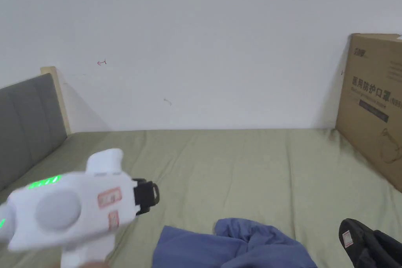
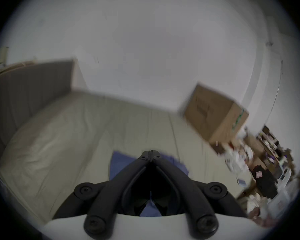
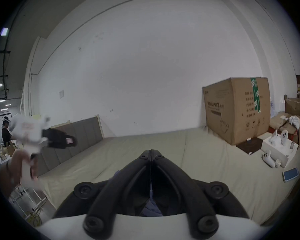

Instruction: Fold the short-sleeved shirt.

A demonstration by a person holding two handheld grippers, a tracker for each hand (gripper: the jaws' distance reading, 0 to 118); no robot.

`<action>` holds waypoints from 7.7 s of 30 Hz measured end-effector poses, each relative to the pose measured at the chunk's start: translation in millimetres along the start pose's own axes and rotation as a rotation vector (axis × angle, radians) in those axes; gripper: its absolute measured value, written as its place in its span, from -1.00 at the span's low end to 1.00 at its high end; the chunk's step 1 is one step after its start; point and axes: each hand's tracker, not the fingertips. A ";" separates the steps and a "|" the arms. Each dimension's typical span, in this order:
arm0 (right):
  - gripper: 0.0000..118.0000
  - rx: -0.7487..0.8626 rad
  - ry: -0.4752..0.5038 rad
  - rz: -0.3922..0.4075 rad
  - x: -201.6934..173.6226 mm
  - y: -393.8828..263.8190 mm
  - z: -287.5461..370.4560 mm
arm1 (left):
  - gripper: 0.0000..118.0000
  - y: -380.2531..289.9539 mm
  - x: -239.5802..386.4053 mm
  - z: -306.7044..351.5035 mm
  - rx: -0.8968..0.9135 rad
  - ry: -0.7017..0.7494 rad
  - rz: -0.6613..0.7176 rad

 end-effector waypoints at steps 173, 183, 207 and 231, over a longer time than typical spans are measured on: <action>-1.00 -0.193 -0.010 0.027 56.5 -56.6 -153.8 | 0.94 -16.4 -215.7 -273.5 -0.413 0.304 0.105; -1.00 -0.255 -0.018 0.018 77.7 -57.9 -166.7 | 0.17 -58.7 -148.4 -243.7 -0.245 0.414 -0.219; -0.18 -1.028 -0.283 0.007 245.7 -83.8 -397.9 | -0.95 -12.4 -152.7 -206.8 -0.213 0.293 -0.168; -0.97 -0.448 -0.230 -0.001 136.7 251.3 -249.2 | -0.96 169.3 -53.3 -34.8 0.190 0.246 -0.086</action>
